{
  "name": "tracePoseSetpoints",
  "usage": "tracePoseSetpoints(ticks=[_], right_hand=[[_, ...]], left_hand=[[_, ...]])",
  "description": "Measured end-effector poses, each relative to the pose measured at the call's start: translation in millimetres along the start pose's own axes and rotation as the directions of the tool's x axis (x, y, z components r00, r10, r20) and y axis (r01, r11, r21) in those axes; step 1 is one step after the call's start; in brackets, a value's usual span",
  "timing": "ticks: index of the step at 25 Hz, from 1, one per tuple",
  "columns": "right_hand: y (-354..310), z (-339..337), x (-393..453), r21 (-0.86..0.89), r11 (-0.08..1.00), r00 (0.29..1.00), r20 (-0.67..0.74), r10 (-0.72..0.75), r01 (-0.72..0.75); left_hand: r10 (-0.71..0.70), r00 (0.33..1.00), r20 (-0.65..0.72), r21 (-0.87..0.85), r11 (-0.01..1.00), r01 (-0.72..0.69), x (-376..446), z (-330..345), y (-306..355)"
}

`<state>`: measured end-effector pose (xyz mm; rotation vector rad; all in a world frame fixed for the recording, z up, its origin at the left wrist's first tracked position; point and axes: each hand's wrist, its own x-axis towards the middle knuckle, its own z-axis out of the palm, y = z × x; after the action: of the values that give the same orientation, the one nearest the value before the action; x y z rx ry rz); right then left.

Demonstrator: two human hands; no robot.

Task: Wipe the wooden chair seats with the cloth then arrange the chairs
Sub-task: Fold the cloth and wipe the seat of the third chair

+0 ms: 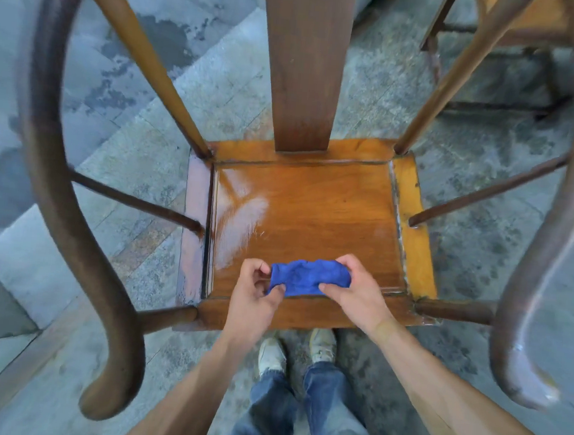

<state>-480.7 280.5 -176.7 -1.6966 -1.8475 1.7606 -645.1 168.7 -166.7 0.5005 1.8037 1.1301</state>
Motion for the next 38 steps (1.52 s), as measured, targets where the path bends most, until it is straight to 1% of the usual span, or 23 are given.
tracePoseSetpoints(ticks=[2,4,8,10,11,15,19,21,23,27,32,35,38], right_hand=[[-43.8,-30.0,-30.5,0.052,0.993,0.991,-0.091,-0.103,0.108],[-92.8,-65.9,-65.7,0.112,0.97,0.963,-0.185,-0.193,0.216],[-181.7,-138.3,-144.9,0.201,0.883,0.881,-0.319,-0.351,0.424],[-215.7,-172.3,-189.7,0.217,0.838,0.831,-0.39,-0.396,0.501],[-229.4,-190.5,-213.1,0.217,0.813,0.799,-0.437,-0.414,0.54],[-255.7,-249.2,-287.1,0.155,0.744,0.66,-0.602,-0.451,0.65],[-247.0,-299.6,-343.9,0.115,0.702,0.565,-0.69,-0.453,0.703],[-226.6,-325.6,-369.6,0.099,0.699,0.512,-0.753,-0.412,0.708],[-204.3,-349.7,-391.1,0.105,0.696,0.476,-0.8,-0.365,0.71],[-152.2,-409.2,-433.3,0.08,0.704,0.393,-0.871,-0.296,0.706],[-99.6,-486.5,-474.8,0.065,0.707,0.316,-0.921,-0.229,0.704],[-79.9,-518.8,-483.2,0.077,0.694,0.281,-0.942,-0.185,0.716],[-66.4,-543.4,-481.9,0.077,0.686,0.257,-0.952,-0.164,0.723]], left_hand=[[0.128,0.991,0.038,-0.036,0.991,-0.126,-9.9,-6.2,54.6],[0.229,0.966,0.12,-0.057,0.973,-0.223,-22.7,-9.7,120.4],[0.408,0.881,0.239,-0.129,0.913,-0.388,-57.8,-4.1,249.4],[0.488,0.829,0.274,-0.164,0.873,-0.459,-80.9,6.3,307.4],[0.534,0.792,0.296,-0.187,0.845,-0.501,-93.8,15.3,335.2],[0.651,0.644,0.402,-0.294,0.758,-0.583,-136.1,57.9,410.1],[0.703,0.531,0.473,-0.383,0.707,-0.595,-170.9,117.7,447.3],[0.708,0.472,0.525,-0.421,0.698,-0.579,-188.5,158.8,455.5],[0.709,0.423,0.564,-0.44,0.692,-0.573,-206.1,198.3,459.6],[0.698,0.346,0.627,-0.489,0.699,-0.522,-249.1,291.6,465.4],[0.683,0.307,0.663,-0.545,0.721,-0.428,-297.8,398.4,473.1],[0.679,0.291,0.674,-0.542,0.722,-0.43,-313.0,442.7,478.5],[0.673,0.296,0.677,-0.536,0.728,-0.428,-315.3,477.4,487.0]])
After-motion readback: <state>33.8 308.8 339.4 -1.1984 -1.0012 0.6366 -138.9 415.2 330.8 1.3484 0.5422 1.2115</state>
